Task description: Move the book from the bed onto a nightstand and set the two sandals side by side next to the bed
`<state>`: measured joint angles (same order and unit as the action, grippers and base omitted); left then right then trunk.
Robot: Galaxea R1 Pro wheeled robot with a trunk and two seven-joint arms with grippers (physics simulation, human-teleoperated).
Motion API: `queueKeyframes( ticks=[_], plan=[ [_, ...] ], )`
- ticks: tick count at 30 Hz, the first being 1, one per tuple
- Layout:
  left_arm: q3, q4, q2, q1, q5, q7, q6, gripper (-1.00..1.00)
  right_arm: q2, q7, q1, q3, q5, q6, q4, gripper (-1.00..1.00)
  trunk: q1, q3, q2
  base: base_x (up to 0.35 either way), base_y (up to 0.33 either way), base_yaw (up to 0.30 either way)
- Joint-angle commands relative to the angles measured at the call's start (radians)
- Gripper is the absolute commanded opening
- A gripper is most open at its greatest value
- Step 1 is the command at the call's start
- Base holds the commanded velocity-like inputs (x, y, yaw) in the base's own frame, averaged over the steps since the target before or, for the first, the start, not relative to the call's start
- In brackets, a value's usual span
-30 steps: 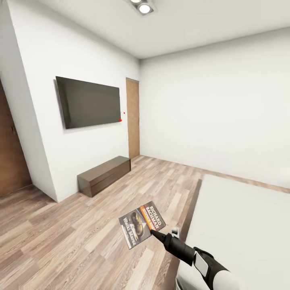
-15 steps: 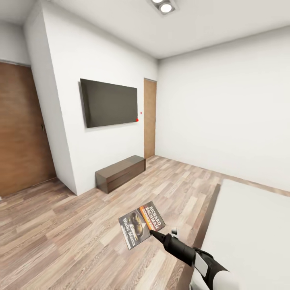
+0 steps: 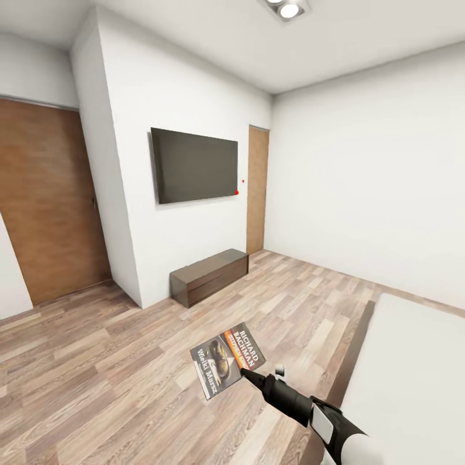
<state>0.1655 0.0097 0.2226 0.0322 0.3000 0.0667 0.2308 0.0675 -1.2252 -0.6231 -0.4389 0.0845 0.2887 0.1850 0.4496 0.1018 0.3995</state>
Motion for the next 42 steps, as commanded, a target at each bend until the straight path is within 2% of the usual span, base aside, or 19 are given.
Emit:
queueKeyframes(
  ticks=[1, 12, 42],
  plan=[
    [0.009, 0.001, 0.0, 0.0, 0.007, 0.002, 0.004, 1.0, 0.0, -0.001, 0.0, 0.003, 0.009, 0.01, 0.001, -1.0, 0.0, 0.0, 0.001, 0.0, 0.147, 0.025],
    [0.009, 0.001, -0.006, 0.0, 0.007, 0.002, 0.004, 1.0, 0.002, 0.0, 0.0, 0.003, 0.009, 0.01, 0.001, -1.0, 0.0, -0.001, 0.001, 0.0, 0.062, 0.103],
    [0.009, 0.001, -0.018, 0.0, 0.007, 0.002, 0.004, 1.0, 0.005, 0.0, 0.0, 0.005, 0.008, 0.01, 0.001, -1.0, 0.0, -0.012, 0.001, 0.0, 0.002, 0.265]
  ],
)
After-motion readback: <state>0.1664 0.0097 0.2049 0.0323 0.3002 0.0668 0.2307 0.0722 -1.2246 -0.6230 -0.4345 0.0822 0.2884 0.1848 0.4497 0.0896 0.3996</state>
